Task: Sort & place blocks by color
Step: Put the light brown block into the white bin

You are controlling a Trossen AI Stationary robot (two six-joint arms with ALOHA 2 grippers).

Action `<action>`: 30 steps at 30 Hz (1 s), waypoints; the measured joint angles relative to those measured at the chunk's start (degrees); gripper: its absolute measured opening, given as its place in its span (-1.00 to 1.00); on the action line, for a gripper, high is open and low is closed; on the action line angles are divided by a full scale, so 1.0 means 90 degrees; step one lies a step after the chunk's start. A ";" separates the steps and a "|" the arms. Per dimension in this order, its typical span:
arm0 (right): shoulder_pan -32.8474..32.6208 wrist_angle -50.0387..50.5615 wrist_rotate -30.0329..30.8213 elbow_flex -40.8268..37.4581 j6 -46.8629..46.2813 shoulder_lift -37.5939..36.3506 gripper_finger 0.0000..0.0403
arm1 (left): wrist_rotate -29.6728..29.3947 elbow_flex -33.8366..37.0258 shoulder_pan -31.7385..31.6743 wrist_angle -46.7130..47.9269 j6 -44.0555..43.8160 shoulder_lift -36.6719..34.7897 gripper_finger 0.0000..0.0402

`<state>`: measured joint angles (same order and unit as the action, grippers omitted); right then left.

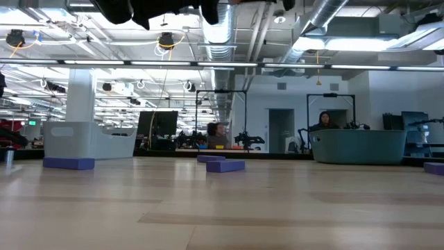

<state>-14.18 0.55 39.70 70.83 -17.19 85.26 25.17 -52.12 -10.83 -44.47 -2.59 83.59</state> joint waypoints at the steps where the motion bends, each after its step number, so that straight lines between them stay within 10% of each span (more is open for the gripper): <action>1: 0.0039 0.0140 -0.0007 0.0003 -0.0129 -0.0004 0.09 | 0.0000 0.0002 -0.0053 0.0012 -0.0001 0.0000 -0.46; 20: -0.0069 0.4490 -0.0085 0.0005 -0.5256 0.0006 0.24 | -0.2422 0.0005 -0.3583 0.5206 0.0759 -0.0505 -0.46; 30: -0.1183 0.6466 0.0738 -0.0002 -0.8285 0.0038 0.12 | -0.2474 0.0579 -0.5434 0.5648 0.0569 -0.0505 -0.48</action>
<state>-24.82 58.74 46.35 70.81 -91.76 85.60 2.90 -46.90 -59.74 6.37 2.53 79.05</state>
